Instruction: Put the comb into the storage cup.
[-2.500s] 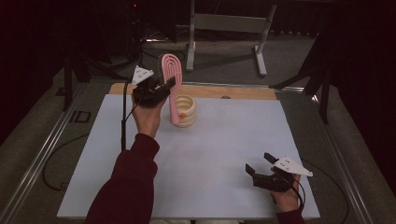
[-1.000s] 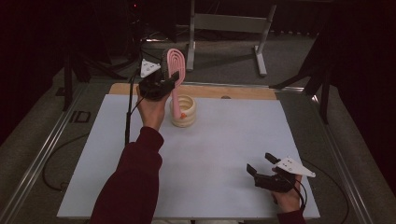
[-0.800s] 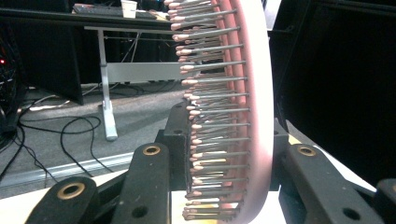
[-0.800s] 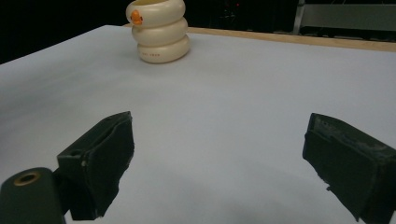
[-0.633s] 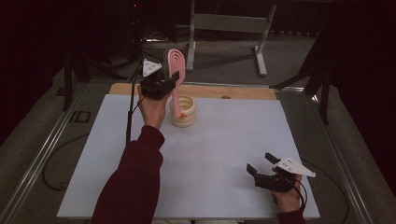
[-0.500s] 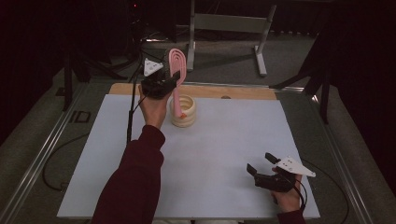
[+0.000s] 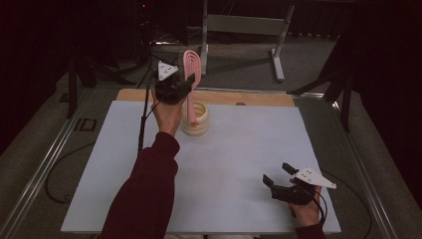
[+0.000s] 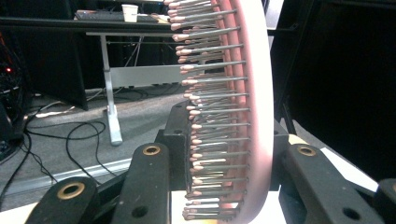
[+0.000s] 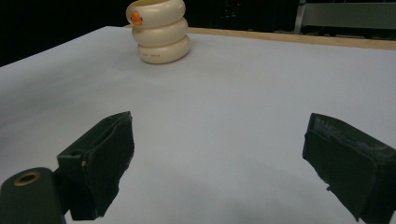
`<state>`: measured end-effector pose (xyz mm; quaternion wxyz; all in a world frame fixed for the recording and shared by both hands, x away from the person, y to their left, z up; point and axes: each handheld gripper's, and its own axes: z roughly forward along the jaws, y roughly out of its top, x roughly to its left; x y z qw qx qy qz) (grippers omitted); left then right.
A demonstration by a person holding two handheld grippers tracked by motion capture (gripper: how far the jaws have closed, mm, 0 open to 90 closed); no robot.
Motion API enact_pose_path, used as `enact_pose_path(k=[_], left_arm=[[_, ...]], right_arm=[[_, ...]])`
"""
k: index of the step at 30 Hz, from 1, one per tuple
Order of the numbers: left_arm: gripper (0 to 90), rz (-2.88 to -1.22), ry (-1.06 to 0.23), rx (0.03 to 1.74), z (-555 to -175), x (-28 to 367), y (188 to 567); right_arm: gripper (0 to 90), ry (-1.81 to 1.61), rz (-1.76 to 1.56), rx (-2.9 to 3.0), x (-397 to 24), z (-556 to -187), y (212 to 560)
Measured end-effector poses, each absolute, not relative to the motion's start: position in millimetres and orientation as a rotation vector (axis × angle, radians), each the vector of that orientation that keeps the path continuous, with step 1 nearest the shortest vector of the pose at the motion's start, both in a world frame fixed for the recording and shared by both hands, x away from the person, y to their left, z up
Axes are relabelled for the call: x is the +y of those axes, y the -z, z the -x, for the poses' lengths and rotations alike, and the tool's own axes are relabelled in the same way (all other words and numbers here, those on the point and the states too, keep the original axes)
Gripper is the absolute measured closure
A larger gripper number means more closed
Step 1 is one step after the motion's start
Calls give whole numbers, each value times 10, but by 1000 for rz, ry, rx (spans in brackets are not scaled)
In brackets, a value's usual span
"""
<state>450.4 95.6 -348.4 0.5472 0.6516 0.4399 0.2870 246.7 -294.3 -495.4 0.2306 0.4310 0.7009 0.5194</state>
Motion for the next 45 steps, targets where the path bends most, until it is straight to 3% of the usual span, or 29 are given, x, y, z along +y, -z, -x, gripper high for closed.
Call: enact_pose_path(k=[45], left_arm=[[656, -1464, -700, 1115, -4733, 906, 3702]], right_arm=[[89, -1446, -1187, 1927, -2928, -2480, 4947]])
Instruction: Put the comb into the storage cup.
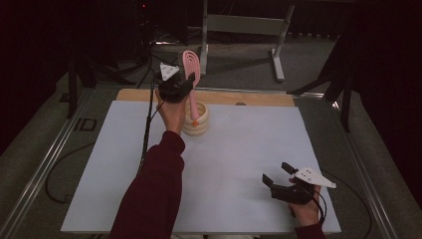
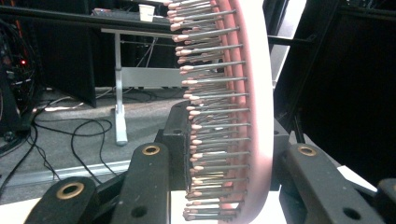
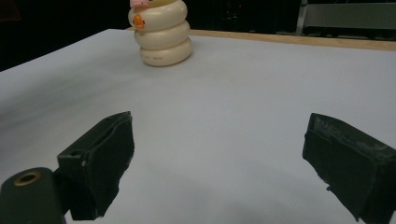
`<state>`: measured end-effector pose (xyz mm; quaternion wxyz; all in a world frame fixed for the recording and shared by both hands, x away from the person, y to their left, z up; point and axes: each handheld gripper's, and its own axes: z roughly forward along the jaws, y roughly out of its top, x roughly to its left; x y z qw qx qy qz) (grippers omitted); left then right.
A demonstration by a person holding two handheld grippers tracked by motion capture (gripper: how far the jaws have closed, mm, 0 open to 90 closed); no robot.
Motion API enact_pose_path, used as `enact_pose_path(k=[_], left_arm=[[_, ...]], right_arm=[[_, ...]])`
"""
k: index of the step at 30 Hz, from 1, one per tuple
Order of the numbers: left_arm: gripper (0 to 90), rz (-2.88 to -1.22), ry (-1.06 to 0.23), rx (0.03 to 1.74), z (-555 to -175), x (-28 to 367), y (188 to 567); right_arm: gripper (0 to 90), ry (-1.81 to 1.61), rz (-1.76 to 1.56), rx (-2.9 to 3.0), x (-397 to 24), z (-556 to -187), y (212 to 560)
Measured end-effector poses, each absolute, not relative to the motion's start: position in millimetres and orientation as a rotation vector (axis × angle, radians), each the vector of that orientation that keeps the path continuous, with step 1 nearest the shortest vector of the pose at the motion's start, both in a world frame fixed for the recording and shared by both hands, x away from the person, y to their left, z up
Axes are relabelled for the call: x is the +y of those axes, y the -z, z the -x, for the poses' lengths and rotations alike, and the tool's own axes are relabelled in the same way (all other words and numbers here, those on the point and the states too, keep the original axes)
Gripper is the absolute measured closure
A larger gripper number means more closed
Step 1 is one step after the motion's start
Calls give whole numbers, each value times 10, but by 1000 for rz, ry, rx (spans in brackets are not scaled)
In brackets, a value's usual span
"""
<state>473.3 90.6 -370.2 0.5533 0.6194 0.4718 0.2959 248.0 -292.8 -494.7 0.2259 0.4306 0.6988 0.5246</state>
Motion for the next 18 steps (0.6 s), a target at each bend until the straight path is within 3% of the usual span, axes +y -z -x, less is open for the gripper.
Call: enact_pose_path(k=[18], left_arm=[[656, -1430, -723, 1157, -4809, 910, 3764]], right_arm=[[89, -1460, -1188, 1920, -2922, -2478, 4939]])
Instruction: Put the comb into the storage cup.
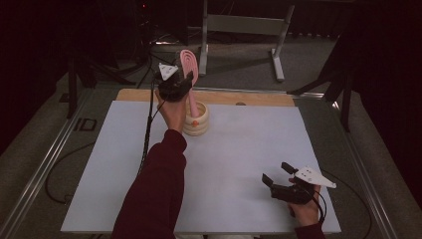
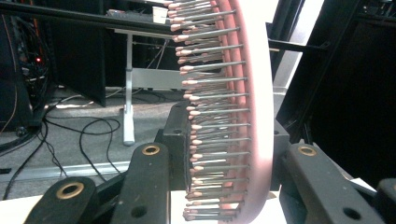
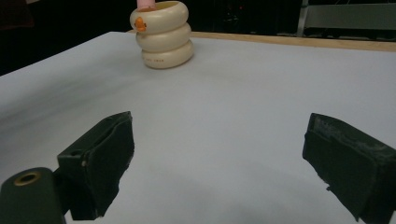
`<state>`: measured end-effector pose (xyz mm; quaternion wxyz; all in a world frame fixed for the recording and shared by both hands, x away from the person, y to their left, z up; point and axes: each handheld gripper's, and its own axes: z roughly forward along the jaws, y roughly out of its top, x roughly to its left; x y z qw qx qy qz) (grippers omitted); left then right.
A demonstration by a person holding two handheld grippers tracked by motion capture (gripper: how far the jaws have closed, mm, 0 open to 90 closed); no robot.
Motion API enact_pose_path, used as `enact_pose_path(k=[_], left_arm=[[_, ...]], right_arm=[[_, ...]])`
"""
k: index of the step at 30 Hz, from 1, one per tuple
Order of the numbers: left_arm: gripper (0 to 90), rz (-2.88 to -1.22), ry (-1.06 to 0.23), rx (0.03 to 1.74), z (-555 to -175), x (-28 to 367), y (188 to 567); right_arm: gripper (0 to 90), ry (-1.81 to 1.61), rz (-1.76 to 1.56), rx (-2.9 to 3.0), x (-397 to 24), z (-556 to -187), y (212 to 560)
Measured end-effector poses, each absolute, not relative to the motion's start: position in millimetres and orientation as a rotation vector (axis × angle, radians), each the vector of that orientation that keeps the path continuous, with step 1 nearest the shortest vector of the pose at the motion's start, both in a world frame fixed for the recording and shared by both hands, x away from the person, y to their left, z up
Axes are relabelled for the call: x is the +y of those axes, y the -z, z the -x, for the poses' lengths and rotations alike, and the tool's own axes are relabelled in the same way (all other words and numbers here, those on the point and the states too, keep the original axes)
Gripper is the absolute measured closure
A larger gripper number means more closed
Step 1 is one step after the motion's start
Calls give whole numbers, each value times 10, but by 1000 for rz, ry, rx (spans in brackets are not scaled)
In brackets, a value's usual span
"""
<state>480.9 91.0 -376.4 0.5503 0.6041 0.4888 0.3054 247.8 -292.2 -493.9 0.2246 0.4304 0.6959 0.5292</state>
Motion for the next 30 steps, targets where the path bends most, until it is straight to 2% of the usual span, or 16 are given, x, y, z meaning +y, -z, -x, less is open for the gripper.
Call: enact_pose_path(k=[30], left_arm=[[650, -1470, -731, 1161, -4837, 788, 3998]], right_arm=[[101, -1477, -1191, 1908, -2948, -2468, 4921]])
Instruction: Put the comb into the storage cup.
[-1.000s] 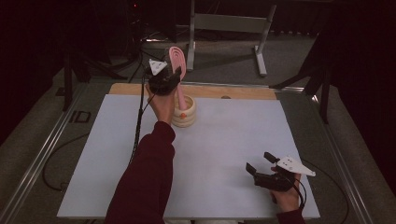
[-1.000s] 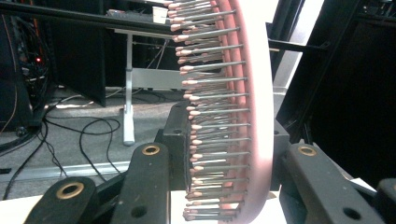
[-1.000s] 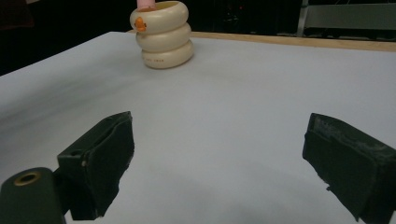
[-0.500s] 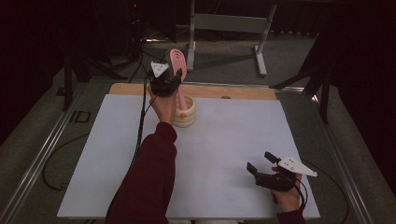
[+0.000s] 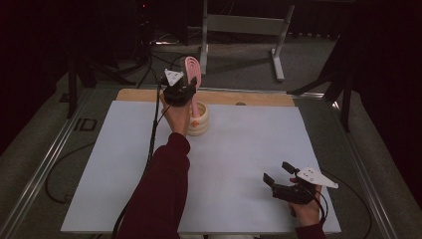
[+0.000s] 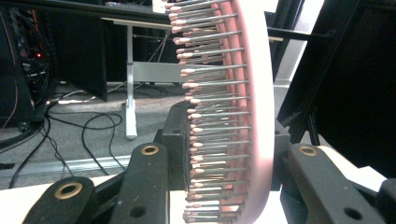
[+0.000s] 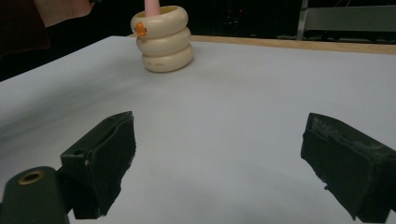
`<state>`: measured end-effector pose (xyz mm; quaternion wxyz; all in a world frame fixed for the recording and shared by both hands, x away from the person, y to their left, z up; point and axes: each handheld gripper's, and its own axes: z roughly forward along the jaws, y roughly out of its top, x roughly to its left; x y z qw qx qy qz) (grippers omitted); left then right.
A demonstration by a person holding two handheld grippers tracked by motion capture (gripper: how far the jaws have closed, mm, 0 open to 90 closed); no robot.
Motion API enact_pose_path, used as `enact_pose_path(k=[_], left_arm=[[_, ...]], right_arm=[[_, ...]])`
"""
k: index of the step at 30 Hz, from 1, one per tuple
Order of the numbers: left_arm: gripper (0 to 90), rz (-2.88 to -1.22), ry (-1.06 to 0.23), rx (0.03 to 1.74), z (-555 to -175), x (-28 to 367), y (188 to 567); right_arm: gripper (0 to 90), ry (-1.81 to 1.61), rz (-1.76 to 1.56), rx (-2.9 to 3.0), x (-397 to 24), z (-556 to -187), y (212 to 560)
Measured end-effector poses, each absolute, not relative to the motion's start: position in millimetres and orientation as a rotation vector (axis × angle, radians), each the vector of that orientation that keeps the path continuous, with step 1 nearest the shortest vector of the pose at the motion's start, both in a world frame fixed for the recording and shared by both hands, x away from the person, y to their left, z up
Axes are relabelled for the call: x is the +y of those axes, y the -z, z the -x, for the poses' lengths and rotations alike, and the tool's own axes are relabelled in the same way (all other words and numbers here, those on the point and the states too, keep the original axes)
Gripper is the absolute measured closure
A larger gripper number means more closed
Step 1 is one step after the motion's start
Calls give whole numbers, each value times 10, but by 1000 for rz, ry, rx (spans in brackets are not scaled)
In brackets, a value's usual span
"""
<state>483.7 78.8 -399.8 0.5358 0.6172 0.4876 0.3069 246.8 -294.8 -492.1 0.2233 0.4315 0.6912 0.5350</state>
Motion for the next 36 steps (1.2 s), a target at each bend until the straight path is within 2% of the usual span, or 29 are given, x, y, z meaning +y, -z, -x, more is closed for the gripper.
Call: enact_pose_path(k=[25, 36], left_arm=[[646, -1459, -675, 1206, -4782, 819, 4294], [645, -1449, -681, 1173, -4693, 841, 4309]], right_arm=[[101, -1479, -1188, 1910, -2943, -2471, 4924], [101, -1478, -1182, 1920, -2910, -2482, 4934]])
